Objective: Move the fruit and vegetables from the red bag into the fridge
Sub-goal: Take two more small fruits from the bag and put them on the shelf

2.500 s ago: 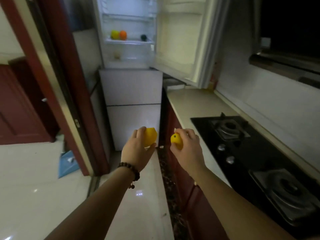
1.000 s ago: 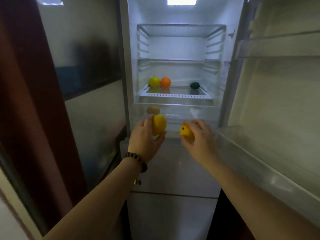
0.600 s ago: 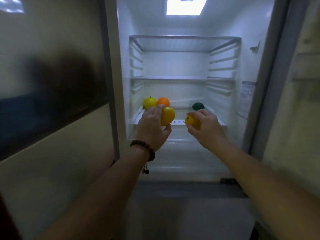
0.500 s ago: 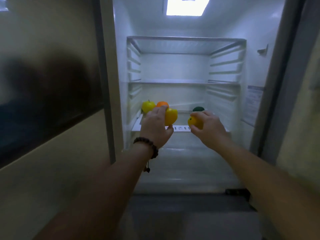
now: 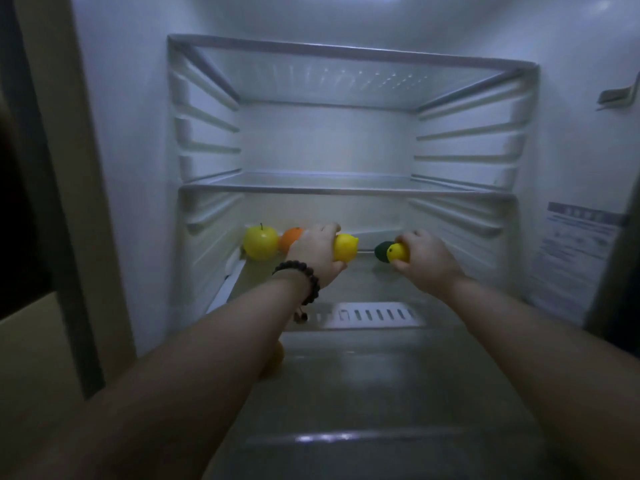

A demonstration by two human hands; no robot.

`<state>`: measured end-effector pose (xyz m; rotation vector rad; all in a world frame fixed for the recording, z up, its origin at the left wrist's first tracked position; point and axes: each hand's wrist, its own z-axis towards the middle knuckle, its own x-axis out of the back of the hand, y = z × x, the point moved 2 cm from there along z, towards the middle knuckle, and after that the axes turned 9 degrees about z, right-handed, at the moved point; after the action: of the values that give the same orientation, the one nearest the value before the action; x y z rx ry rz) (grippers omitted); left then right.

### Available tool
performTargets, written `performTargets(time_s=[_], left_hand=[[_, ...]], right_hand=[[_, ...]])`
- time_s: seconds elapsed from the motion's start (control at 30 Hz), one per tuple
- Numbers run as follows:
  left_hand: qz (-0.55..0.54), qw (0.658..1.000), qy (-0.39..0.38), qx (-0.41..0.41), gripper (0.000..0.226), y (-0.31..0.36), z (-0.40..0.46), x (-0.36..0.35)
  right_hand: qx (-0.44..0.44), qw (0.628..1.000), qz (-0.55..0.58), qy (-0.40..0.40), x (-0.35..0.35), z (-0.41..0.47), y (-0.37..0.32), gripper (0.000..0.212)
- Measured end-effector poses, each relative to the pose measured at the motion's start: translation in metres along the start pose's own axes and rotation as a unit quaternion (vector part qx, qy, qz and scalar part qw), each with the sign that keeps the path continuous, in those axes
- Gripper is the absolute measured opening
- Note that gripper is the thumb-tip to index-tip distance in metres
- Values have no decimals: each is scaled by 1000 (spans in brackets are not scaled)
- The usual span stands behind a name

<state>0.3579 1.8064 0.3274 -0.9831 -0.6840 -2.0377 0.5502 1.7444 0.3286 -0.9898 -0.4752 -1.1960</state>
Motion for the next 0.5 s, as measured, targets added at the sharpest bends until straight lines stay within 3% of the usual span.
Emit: performTargets(time_s=[0.27,0.5], left_hand=[[15,997,-74,-6,44,6,73,-65],[29,996,-83,21,36,16,98,-92]], right_hand=[[-17,995,-50,-80,-43,59,38,45],[-43,994,-60,-82,-46,83,54,38]])
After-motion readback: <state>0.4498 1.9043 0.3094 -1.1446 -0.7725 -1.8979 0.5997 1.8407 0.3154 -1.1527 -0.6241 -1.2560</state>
